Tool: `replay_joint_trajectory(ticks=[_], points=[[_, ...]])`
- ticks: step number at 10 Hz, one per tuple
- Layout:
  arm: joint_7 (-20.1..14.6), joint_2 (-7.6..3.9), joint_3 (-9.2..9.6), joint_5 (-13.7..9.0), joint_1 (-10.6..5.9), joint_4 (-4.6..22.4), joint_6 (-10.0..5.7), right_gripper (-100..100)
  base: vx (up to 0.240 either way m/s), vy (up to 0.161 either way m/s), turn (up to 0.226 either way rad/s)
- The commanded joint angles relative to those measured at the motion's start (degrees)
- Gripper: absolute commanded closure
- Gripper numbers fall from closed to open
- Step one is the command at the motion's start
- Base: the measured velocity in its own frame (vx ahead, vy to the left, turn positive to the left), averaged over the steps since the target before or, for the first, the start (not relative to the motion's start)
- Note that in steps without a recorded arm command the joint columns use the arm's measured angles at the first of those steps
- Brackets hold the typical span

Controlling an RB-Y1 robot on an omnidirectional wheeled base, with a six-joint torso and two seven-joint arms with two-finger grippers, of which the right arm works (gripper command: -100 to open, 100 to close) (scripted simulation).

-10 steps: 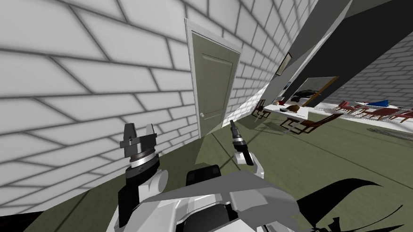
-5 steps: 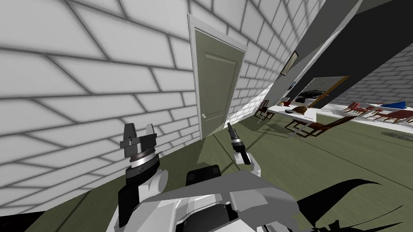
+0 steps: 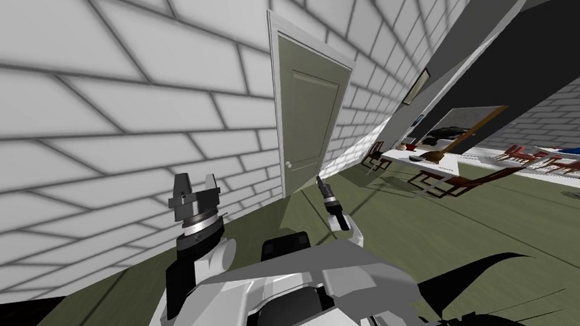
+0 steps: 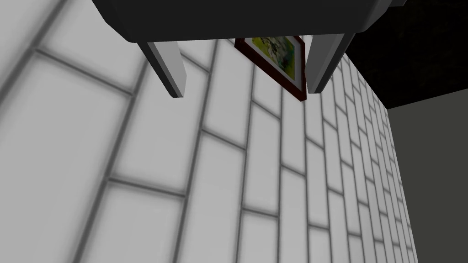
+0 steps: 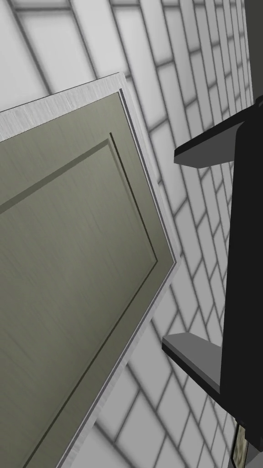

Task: Pull the door open

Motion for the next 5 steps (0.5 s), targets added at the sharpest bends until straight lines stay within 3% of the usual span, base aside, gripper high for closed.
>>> replay_joint_trajectory(ticks=[1,5], points=[[2.0,-0.33,-0.32,0.9,-0.66,2.6,-0.94,-100,0.100,0.006,0.047],[6.8,-0.87,-1.06,3.2,-2.76,9.6,-3.48,-100,0.101,0.024,0.045]])
